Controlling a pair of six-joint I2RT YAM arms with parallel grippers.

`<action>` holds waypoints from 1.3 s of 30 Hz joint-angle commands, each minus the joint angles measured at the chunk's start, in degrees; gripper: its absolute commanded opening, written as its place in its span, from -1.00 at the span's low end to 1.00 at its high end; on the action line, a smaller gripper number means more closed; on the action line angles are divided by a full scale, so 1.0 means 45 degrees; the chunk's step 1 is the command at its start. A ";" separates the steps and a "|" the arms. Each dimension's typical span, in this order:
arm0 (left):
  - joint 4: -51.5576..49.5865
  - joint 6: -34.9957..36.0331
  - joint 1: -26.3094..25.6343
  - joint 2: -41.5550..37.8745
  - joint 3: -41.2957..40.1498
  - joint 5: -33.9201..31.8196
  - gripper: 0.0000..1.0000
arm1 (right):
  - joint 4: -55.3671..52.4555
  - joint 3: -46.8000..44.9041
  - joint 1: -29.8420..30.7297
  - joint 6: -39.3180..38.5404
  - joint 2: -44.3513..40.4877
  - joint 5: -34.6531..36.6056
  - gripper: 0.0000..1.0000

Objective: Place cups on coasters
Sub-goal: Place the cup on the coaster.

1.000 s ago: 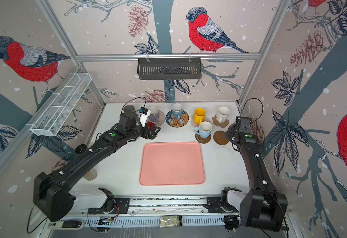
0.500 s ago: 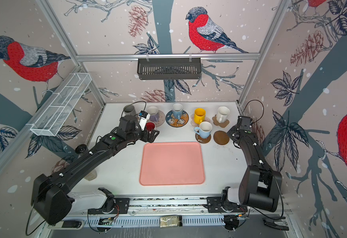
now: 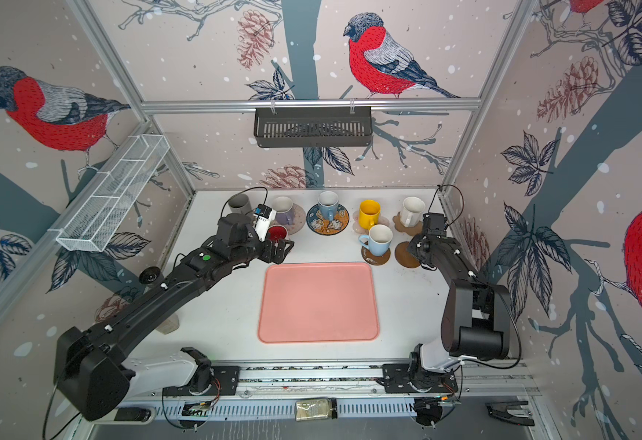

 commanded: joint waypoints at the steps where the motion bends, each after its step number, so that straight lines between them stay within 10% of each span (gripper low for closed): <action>1: 0.0314 0.0129 0.0023 -0.0046 0.0006 -0.0003 0.93 | 0.0769 0.0304 0.0374 -0.0266 0.0367 0.0622 -0.95; 39: 0.0289 0.0153 0.0034 0.0111 -0.0010 0.0056 0.93 | -0.0639 0.0601 0.1727 -0.0777 0.0780 0.1597 -0.95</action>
